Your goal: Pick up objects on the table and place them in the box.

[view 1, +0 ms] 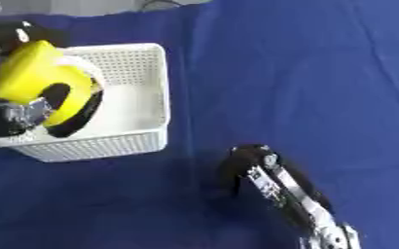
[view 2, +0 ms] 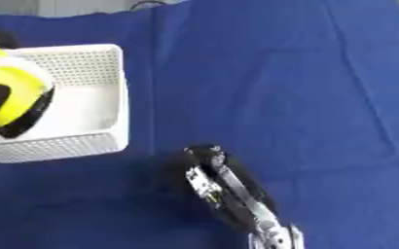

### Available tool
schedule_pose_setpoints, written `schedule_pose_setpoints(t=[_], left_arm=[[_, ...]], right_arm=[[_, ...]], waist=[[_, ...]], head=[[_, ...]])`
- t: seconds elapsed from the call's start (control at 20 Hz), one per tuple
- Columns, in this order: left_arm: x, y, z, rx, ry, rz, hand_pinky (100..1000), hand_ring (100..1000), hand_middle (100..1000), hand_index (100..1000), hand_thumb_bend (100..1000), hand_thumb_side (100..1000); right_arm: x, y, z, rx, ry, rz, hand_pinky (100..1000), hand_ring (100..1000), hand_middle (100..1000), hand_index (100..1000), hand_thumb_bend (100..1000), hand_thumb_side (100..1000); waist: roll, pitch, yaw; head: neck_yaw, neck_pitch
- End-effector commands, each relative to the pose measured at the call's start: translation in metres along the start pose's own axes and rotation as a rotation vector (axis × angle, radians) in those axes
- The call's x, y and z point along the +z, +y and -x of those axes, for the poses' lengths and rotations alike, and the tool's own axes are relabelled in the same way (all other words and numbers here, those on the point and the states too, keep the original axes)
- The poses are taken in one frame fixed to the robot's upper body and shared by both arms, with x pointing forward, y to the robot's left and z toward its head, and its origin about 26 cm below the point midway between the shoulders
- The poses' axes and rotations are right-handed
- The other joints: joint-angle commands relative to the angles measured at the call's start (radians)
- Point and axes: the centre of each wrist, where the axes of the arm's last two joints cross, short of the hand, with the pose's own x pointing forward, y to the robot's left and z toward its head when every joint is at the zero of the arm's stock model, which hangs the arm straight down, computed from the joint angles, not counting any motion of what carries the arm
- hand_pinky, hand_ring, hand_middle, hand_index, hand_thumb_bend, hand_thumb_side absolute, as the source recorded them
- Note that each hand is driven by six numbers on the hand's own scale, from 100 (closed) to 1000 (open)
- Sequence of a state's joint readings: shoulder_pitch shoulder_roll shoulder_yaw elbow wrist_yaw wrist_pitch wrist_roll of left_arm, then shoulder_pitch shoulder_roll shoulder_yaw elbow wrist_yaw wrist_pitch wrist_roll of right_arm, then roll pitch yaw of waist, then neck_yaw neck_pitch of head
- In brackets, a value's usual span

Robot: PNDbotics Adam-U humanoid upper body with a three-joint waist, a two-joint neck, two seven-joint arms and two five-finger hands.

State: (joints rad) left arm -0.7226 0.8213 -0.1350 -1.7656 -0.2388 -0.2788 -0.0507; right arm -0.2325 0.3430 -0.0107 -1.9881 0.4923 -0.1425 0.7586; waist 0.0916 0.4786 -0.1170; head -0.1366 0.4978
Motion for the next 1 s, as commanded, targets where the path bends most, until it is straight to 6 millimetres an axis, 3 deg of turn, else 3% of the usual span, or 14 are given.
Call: schedule_pose_setpoints(t=[0.05,0.45,0.5,0.75,1.0], left_arm=[[-0.003,0.025,-0.012,-0.060,-0.028,-0.019,507,609,703,855,146,675],[-0.001,0.023,-0.029,-0.030,-0.073,-0.005,507,605,697,849,142,707],[-0.001,0.023,-0.030,-0.029,-0.074,-0.006,476,557,668,845,154,704],[0.000,0.021,-0.028,-0.034,-0.057,-0.005,503,572,686,860,176,694],[0.002,0.017,-0.020,-0.048,-0.028,0.017,521,595,707,863,178,713]], right_arm=[[0.005,-0.001,0.000,-0.010,-0.010,0.002,319,425,445,606,100,1000],[0.023,0.003,0.009,-0.044,0.003,-0.001,320,425,445,605,100,998],[0.025,0.003,0.010,-0.047,0.002,-0.002,321,425,445,605,100,990],[0.028,0.004,0.012,-0.058,-0.002,-0.006,321,426,446,605,100,985],[0.027,0.003,0.011,-0.057,-0.007,-0.008,323,426,446,606,100,996]], waist=[[0.000,-0.046,0.008],[-0.006,-0.115,0.023],[-0.006,-0.120,0.024],[-0.006,-0.130,0.020],[-0.004,-0.123,0.013]], head=[[-0.006,-0.019],[-0.003,-0.078],[-0.002,-0.082],[-0.002,-0.087],[0.001,-0.100]])
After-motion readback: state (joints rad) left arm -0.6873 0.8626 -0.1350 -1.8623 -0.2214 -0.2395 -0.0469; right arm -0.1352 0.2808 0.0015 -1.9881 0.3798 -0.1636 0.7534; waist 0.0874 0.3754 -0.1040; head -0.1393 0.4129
